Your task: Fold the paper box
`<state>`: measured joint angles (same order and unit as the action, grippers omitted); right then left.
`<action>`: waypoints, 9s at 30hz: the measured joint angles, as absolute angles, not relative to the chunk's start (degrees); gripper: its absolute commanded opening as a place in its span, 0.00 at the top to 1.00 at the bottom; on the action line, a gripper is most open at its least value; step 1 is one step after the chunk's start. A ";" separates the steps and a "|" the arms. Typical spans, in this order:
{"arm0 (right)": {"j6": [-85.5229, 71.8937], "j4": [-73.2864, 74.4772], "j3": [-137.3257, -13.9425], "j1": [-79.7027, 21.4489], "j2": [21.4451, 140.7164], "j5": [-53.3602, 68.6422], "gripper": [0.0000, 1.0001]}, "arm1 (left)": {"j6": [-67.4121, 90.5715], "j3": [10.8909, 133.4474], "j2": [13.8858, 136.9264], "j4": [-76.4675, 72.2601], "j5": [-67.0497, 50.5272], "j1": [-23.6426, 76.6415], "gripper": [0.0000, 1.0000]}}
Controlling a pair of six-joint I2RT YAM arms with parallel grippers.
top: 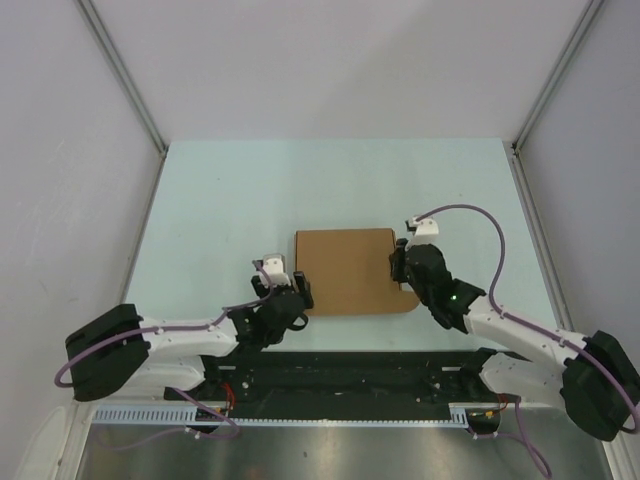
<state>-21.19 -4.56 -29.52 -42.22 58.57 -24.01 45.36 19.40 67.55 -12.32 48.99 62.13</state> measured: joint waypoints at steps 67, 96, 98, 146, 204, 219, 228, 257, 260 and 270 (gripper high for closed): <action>18.28 -10.22 -39.66 -90.89 104.18 -71.79 0.31 | 55.57 22.04 31.48 21.23 50.72 55.94 0.14; 20.51 6.83 -48.49 -86.50 78.83 -61.54 0.91 | 52.27 27.79 29.36 21.65 53.80 55.86 0.15; 19.22 7.70 -48.49 -86.89 80.82 -60.73 0.88 | 52.53 27.79 29.39 22.02 53.87 55.86 0.14; -24.62 -7.62 -28.99 -52.64 67.07 -15.11 1.00 | 52.21 6.50 41.56 -15.14 27.62 51.94 0.87; -33.39 -24.36 -25.71 -28.56 78.98 7.51 0.44 | 60.60 3.60 51.88 -24.14 30.98 46.19 0.57; -41.78 -33.74 -20.69 -25.12 79.99 9.96 0.46 | 54.78 12.34 73.73 -37.93 25.74 39.62 0.58; -43.31 -36.16 -24.29 -21.12 85.71 10.33 0.44 | 52.31 23.11 86.70 -40.58 20.38 33.98 0.53; -5.15 2.26 -46.00 -63.66 61.65 -31.48 0.36 | 47.64 26.46 50.78 -20.36 20.27 30.20 0.29; 4.19 2.48 -46.02 -74.74 69.91 -42.48 0.37 | 49.63 22.52 44.82 -14.90 21.15 30.20 0.30; 19.29 1.83 -46.19 -85.17 85.14 -58.74 0.38 | 53.36 15.16 26.44 3.29 25.47 30.24 0.29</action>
